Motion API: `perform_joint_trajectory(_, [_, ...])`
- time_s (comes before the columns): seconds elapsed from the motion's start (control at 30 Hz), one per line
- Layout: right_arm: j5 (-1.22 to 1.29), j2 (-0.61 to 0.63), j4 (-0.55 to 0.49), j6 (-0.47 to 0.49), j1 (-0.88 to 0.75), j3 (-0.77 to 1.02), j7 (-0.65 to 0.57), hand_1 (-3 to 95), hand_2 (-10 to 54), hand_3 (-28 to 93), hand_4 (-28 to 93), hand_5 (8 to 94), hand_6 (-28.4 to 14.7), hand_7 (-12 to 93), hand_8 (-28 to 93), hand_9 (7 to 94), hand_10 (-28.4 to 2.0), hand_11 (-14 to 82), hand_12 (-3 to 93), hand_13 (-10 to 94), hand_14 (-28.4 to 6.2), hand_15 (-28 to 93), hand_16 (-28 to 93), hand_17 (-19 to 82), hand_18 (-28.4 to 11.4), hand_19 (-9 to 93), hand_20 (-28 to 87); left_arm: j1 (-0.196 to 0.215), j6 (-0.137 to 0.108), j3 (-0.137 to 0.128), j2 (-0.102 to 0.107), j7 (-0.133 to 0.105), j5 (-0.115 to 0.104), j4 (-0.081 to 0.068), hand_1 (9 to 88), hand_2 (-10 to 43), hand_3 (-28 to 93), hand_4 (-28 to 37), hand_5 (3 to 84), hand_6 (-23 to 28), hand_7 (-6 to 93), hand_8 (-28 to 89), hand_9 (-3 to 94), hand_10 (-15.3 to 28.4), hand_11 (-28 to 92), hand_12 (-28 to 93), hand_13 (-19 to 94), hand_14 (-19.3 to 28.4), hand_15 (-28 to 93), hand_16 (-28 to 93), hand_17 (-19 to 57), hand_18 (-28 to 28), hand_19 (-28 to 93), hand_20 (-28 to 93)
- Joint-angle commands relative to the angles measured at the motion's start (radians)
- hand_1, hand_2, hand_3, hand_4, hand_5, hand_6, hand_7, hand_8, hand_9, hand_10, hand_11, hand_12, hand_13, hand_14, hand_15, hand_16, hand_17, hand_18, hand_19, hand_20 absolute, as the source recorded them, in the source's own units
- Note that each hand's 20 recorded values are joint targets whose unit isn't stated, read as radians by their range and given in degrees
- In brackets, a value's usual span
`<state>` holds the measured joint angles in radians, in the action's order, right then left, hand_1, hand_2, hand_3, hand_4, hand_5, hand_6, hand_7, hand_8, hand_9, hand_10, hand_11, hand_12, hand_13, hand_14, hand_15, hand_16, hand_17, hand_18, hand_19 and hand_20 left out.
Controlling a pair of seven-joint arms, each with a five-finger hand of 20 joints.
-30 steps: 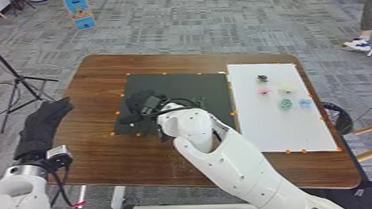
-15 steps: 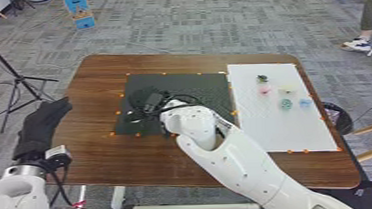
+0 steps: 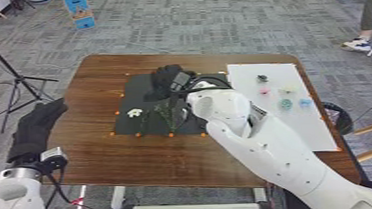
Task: Arrange flowers
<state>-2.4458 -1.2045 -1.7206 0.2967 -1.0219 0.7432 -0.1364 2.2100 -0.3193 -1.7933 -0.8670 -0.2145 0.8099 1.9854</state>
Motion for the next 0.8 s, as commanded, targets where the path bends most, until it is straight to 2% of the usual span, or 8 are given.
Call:
perform_joint_trajectory(0.03, [0.051,0.215,-0.099,-0.069,-0.061,0.159,-0.044,20.9,8.8,54,-9,66.2,-3.7,12,-7,77.3,-17.6,26.9,28.5,71,-16.0,58,39,36,-27.5,82,59,0.031,-0.035,-0.037,-0.023,-0.013,0.000,0.018,13.2,0.0,72,-28.3,48.0,6.2,8.7,-7,44.5,12.8,14,11,28,11.5,7,-1,3.5,5.9,1,14])
perform_joint_trajectory(0.13, [0.055,0.267,-0.125,-0.133,-0.117,0.225,-0.055,23.1,4.8,55,-8,65.8,-3.8,12,-7,77.3,-17.3,27.1,28.5,71,-15.7,57,39,36,-27.4,82,59,0.035,-0.049,-0.040,-0.033,-0.024,-0.003,0.018,13.3,0.0,72,-28.3,48.1,6.2,8.9,-7,44.6,12.8,14,10,29,11.5,7,-1,3.8,5.9,1,14])
perform_joint_trajectory(0.27, [0.048,0.323,-0.128,-0.209,-0.201,0.315,-0.065,25.0,0.6,57,-8,66.1,-3.9,13,-7,77.5,-16.8,27.7,28.5,72,-15.1,58,39,36,-27.1,82,58,0.063,-0.072,-0.047,-0.046,-0.059,-0.013,0.026,13.2,0.1,72,-28.3,48.6,6.1,9.3,-7,44.9,12.9,14,10,29,11.4,8,-1,4.2,6.0,1,14])
perform_joint_trajectory(0.43, [0.011,0.383,-0.120,-0.245,-0.293,0.394,-0.081,25.8,-5.7,62,-9,66.3,-3.7,14,-6,78.1,-16.0,29.7,28.9,73,-14.2,59,39,37,-26.7,83,59,0.066,-0.065,-0.044,-0.046,-0.058,-0.010,0.028,13.0,0.2,72,-28.3,48.9,6.2,9.3,-7,45.1,12.9,15,10,29,11.5,8,-1,4.5,5.9,1,15])
perform_joint_trajectory(0.47, [-0.002,0.395,-0.116,-0.252,-0.307,0.404,-0.078,26.1,-6.5,63,-10,66.2,-3.7,14,-6,78.2,-15.9,30.0,28.9,73,-14.0,59,39,38,-26.6,83,59,-0.052,-0.140,0.045,-0.021,-0.004,0.016,0.014,13.0,0.2,72,-28.3,48.9,6.2,9.3,-7,45.2,12.9,15,10,29,11.5,8,-1,4.5,5.9,1,15])
perform_joint_trajectory(0.5, [-0.019,0.408,-0.109,-0.257,-0.322,0.415,-0.071,26.4,-7.7,63,-11,66.0,-3.7,14,-6,78.2,-15.9,30.4,29.0,73,-13.8,59,39,38,-26.5,84,59,-0.052,-0.144,0.047,-0.021,-0.004,0.017,0.015,13.1,0.2,72,-28.3,48.9,6.2,9.4,-7,45.2,12.9,15,10,29,11.5,8,-1,4.6,5.9,1,15])
perform_joint_trajectory(0.67, [-0.062,0.448,-0.086,-0.251,-0.405,0.480,-0.086,26.8,-9.5,62,-13,63.8,-3.8,15,-6,77.9,-14.8,32.4,30.0,75,-12.1,61,39,40,-25.7,86,58,0.024,-0.100,-0.008,-0.035,-0.033,0.001,0.030,13.3,0.2,72,-28.3,49.0,6.2,9.4,-7,45.2,12.9,15,10,29,11.5,8,-1,4.6,5.9,1,15])
perform_joint_trajectory(0.8, [-0.093,0.447,-0.057,-0.248,-0.457,0.535,-0.108,27.9,-9.5,60,-15,64.5,-4.8,14,-5,80.0,-12.9,32.2,29.4,79,-9.4,61,40,45,-24.3,90,58,0.055,-0.082,-0.030,-0.045,-0.042,-0.005,0.036,13.2,0.1,72,-28.3,48.9,6.1,9.4,-7,45.3,12.9,15,10,29,11.5,8,-1,4.7,5.9,1,15])
